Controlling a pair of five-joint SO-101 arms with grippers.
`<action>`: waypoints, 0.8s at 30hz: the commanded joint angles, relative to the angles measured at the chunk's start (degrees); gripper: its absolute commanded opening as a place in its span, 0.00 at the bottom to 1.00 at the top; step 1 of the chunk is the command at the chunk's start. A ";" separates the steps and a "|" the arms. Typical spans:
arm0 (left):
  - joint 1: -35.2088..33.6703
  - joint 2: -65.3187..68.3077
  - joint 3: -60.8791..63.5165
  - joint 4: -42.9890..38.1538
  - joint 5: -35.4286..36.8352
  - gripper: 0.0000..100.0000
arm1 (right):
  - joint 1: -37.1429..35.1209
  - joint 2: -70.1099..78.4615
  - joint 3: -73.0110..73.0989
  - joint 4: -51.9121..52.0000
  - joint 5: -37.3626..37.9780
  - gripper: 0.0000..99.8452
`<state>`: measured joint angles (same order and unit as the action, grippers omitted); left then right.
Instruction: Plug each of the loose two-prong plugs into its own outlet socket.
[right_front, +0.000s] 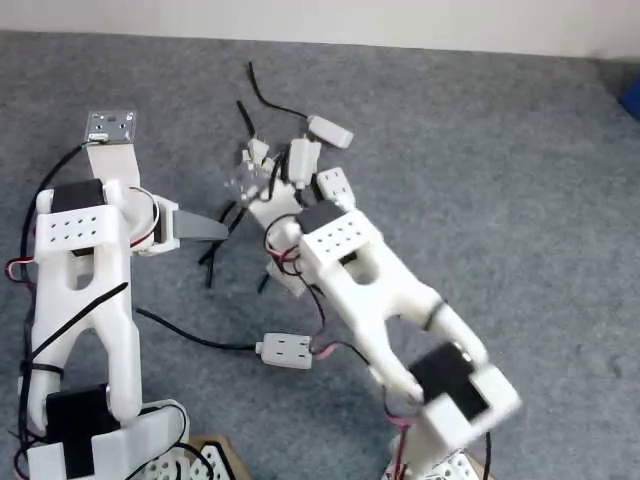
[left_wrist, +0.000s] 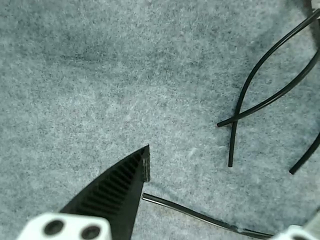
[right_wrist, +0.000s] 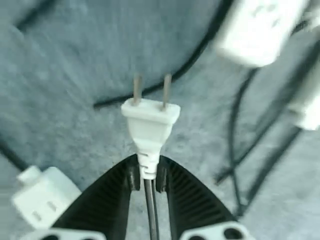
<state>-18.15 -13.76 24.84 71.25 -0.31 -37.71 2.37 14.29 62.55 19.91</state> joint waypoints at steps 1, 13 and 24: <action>0.57 -0.22 -0.66 -0.26 0.00 0.51 | -1.01 -12.79 0.04 3.12 -2.46 0.01; 3.21 -0.22 -20.79 16.53 -3.69 0.51 | -5.58 -38.90 34.51 -21.76 -5.71 0.01; 11.82 -0.22 -21.05 22.24 -6.51 0.51 | -6.20 -41.63 37.23 -25.54 -5.36 0.01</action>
<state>-7.87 -13.76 4.26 92.88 -6.29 -42.99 -38.59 52.09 38.37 14.64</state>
